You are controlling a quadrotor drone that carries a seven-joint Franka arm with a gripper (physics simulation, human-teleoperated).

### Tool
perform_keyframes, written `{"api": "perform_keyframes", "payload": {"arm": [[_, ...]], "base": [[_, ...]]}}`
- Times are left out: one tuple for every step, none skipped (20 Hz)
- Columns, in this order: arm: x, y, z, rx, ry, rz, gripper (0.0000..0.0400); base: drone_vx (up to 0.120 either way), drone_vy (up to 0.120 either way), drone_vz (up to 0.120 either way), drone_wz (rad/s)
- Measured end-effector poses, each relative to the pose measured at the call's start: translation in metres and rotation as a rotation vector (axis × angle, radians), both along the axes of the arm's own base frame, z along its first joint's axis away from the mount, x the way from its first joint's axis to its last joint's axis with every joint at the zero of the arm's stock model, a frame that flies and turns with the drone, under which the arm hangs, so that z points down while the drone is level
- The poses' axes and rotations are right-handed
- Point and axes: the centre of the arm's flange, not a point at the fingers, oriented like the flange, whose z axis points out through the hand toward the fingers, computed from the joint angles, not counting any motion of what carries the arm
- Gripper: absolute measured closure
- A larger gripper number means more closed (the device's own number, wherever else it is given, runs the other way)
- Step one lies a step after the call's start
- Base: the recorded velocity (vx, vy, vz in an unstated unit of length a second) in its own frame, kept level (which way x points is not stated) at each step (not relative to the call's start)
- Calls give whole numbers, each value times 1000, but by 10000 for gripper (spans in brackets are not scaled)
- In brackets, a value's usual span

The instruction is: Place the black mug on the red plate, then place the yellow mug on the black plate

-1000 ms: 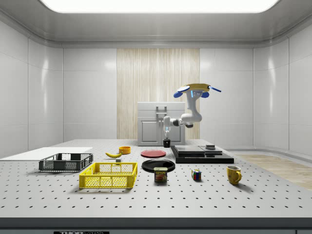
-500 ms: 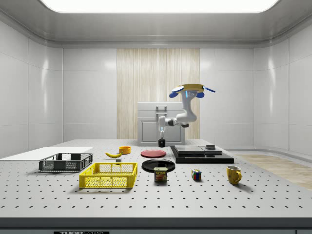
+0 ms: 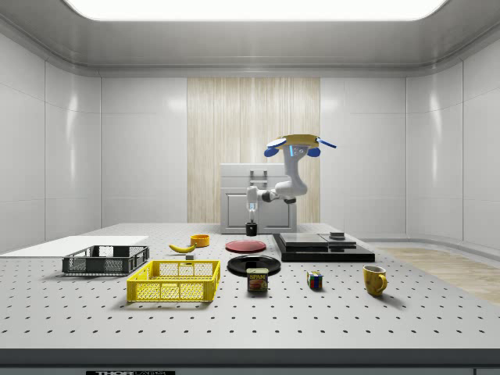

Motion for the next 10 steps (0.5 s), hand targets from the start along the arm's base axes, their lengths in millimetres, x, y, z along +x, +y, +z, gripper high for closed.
{"api": "perform_keyframes", "payload": {"arm": [[0, 1, 0, 0, 0, 0, 290], [0, 3, 0, 0, 0, 0, 290], [0, 6, 0, 0, 0, 0, 290], [0, 9, 0, 0, 0, 0, 290], [0, 12, 0, 0, 0, 0, 290], [0, 16, 0, 0, 0, 0, 290], [0, 20, 0, 0, 0, 0, 290], [0, 25, 0, 0, 0, 0, 290], [0, 29, 0, 0, 0, 0, 290], [0, 34, 0, 0, 0, 0, 290]], "base": [[0, 0, 0, 0], [0, 0, 0, 0], [0, 0, 0, 0], [0, 0, 0, 0], [0, 0, 0, 0], [0, 0, 0, 0], [0, 0, 0, 0], [0, 0, 0, 0], [0, 0, 0, 0], [0, 0, 0, 0]]}}
